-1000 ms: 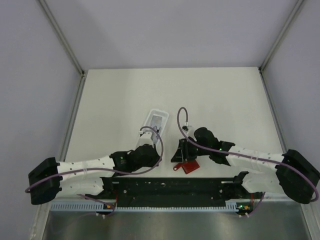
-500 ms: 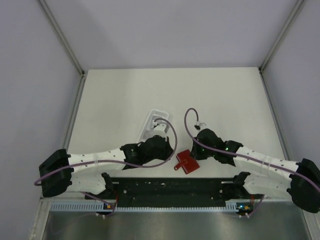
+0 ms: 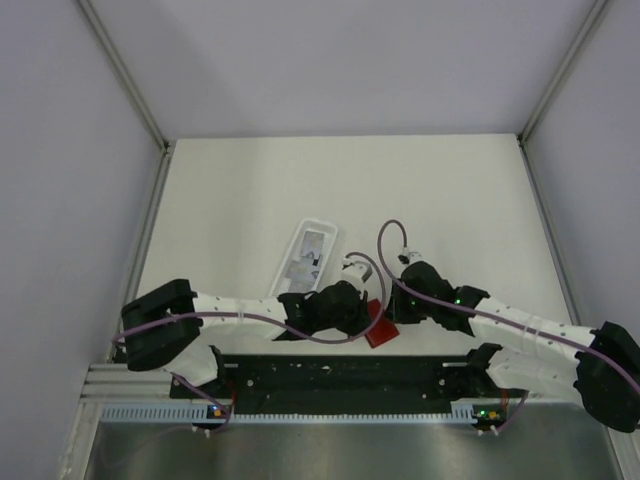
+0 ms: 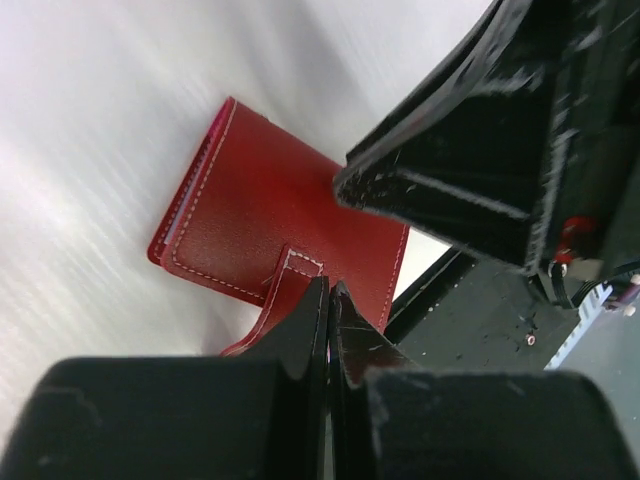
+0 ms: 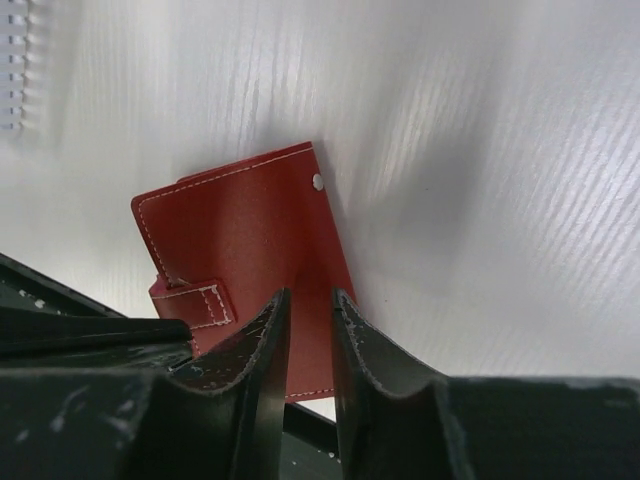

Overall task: Put the credit cards into the card holder
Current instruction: Close the card holder at the center of the board.

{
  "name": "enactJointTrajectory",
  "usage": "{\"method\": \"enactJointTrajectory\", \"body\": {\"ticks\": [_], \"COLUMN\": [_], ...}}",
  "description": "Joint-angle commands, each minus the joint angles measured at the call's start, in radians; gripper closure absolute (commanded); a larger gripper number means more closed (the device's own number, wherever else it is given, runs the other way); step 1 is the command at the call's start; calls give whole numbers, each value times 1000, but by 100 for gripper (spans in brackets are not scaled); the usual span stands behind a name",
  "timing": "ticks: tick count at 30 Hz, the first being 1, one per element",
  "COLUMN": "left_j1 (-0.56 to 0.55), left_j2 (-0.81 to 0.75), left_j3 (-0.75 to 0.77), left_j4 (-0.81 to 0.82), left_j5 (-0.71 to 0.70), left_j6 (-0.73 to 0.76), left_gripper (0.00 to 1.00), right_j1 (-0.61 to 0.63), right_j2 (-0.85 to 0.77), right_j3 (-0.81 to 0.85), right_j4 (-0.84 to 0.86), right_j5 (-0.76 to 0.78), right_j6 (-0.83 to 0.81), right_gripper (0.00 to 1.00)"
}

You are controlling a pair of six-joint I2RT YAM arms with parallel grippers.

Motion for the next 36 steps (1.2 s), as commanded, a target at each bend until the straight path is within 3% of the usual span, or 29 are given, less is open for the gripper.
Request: {"method": "enactJointTrajectory", "body": {"ticks": [1,21,36], "left_j1": [-13,-16,-16], "left_j2": [47,67,84], "left_j3": [1,-116,-142], "left_j4": [120,152,163], "left_j5": [36,26,22], "left_j6": [-31,-91,-104], "left_gripper": [100,100,100], "right_j1": [-49,-123,-161], "right_j2": [-64,-54,29], "right_j3": [-14,-52,-150], "right_j4": [29,75,349], "right_j5": [-12,-159,-401], "right_j6": [-4,-91,-57], "right_gripper": [74,54,54]}}
